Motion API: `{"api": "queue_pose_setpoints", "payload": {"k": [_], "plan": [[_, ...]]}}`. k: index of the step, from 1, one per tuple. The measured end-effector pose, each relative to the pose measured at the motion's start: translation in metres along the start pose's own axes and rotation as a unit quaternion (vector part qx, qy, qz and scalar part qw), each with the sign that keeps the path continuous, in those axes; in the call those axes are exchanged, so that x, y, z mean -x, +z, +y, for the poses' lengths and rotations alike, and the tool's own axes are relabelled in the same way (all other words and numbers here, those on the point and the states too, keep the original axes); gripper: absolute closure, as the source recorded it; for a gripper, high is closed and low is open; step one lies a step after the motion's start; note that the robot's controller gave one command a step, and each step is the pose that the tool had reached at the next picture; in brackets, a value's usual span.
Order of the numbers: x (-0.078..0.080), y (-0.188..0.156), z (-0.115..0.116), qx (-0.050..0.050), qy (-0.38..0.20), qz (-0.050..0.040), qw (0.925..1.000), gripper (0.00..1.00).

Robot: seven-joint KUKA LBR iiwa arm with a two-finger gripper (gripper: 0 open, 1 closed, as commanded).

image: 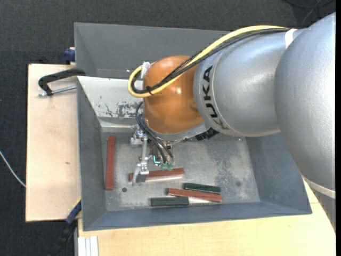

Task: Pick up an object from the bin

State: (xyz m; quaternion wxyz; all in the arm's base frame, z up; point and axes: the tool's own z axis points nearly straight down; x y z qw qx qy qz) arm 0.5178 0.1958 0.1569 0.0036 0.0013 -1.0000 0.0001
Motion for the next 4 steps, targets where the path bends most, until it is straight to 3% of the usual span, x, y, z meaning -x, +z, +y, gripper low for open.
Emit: {"api": "queue_pose_setpoints", "payload": {"k": [1, 2, 3, 4], "plan": [[0.002, -0.004, -0.001, 0.001, 0.001, -0.004, 1.0, 0.0], [0.005, 0.08, -0.027, 0.002, -0.065, -0.0044, 0.9979, 1.0], [0.005, 0.08, -0.027, 0.002, -0.065, -0.0044, 0.9979, 1.0], [-0.002, -0.088, -0.041, 0.001, -0.06, -0.0078, 0.9982, 1.0]]}}
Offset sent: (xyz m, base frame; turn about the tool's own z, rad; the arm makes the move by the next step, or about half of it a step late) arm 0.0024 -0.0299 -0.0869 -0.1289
